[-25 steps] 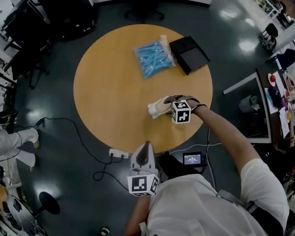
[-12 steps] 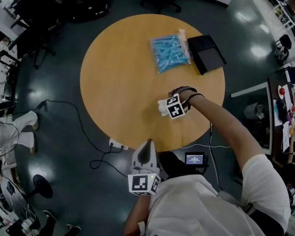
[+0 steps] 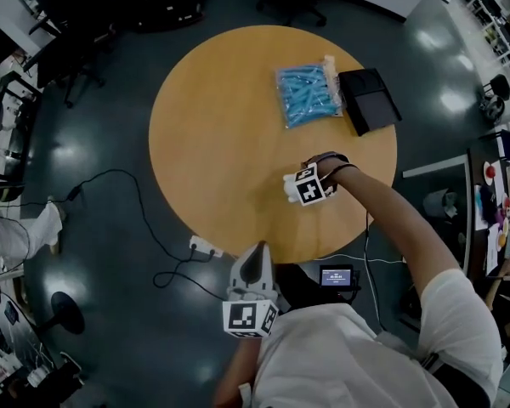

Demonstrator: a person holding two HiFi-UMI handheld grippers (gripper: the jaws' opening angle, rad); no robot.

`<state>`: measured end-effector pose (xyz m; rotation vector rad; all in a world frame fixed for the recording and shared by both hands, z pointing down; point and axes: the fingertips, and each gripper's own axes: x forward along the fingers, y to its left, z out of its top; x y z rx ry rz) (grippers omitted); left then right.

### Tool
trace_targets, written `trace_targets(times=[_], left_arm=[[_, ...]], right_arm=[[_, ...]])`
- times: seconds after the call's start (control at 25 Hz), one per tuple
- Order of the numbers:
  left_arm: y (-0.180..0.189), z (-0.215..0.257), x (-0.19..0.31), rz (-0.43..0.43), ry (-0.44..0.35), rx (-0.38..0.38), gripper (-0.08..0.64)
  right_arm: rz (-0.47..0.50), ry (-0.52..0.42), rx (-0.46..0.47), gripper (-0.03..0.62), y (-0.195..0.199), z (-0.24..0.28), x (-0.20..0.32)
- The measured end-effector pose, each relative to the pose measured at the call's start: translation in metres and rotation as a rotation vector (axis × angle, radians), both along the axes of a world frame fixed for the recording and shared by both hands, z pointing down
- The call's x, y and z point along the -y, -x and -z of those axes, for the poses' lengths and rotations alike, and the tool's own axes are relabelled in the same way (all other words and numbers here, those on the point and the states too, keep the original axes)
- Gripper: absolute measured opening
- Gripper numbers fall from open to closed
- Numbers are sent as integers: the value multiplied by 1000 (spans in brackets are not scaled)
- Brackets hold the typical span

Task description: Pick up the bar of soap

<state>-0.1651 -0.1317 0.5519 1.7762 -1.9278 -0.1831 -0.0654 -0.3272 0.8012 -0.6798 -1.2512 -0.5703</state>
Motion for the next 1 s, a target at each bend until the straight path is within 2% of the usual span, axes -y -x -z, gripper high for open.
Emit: trace_targets(times=[0.24,0.44,0.52,0.6,0.72,0.88,1.0], left_arm=[[0,-1,-6,-13,-3,-10,5],[-3,3,-8,-33,-8,-4,5],[-6,8,-8,-40,-14,2,5],[-10,12,-5,-53,-22,9,5],[-16,18,-1,-80,-34,27,5],[-26,23,5,-102,-45,35,5],[-37,28,11,-130,-54,52,5]], right_arm=[[-81,-45,148,261,4,23,6],[-215,-38,395,261,12,61,-9],[-321,-12,546,259,15,89,-21],[-465,23,740,259,15,125,-33],[-720,86,1072,259,5,190,-50],[-1083,230,1492,260,-32,268,-73],[-1252,310,1680,259,-58,301,-95]])
